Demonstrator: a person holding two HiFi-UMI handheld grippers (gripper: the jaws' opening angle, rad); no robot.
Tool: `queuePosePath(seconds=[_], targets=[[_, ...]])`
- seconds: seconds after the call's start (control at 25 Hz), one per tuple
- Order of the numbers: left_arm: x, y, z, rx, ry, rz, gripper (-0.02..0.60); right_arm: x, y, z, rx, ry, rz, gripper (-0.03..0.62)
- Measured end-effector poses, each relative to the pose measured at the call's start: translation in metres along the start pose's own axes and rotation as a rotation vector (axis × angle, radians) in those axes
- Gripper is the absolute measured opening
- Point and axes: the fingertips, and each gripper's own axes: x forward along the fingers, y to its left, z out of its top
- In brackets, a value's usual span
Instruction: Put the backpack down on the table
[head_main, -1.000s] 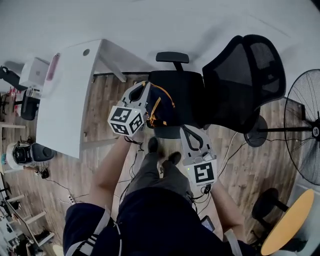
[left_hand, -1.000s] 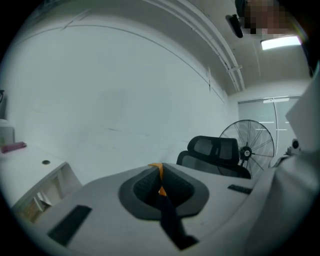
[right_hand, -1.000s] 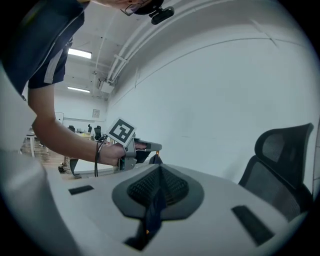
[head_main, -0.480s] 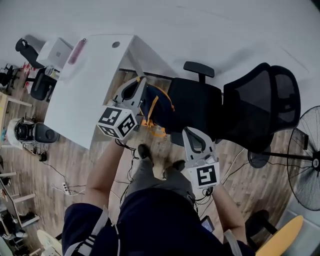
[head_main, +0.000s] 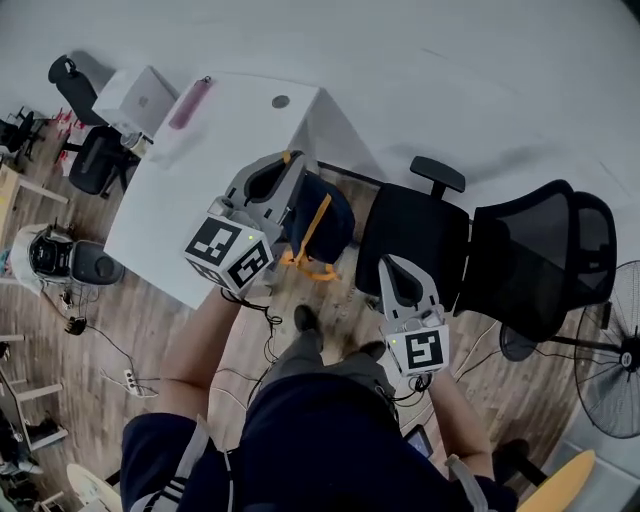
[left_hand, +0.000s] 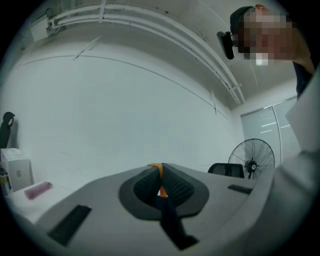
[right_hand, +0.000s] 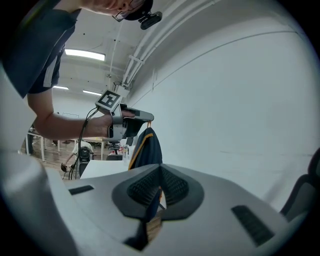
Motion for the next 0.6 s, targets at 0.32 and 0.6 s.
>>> queuePosePath(seconds=[0.32, 0.6], targets=[[-0.021, 0.077, 0.053, 0.028, -0.044, -0.039, 0.003, 0.086, 0.033, 0.028, -0.038, -0.004, -0.012, -0.001], [-0.024, 0.132, 0.094, 0.038, -0.09, -0.013, 0.003, 0.132, 0.033, 0.034, -0.071, 0.012, 0.011, -0.001]])
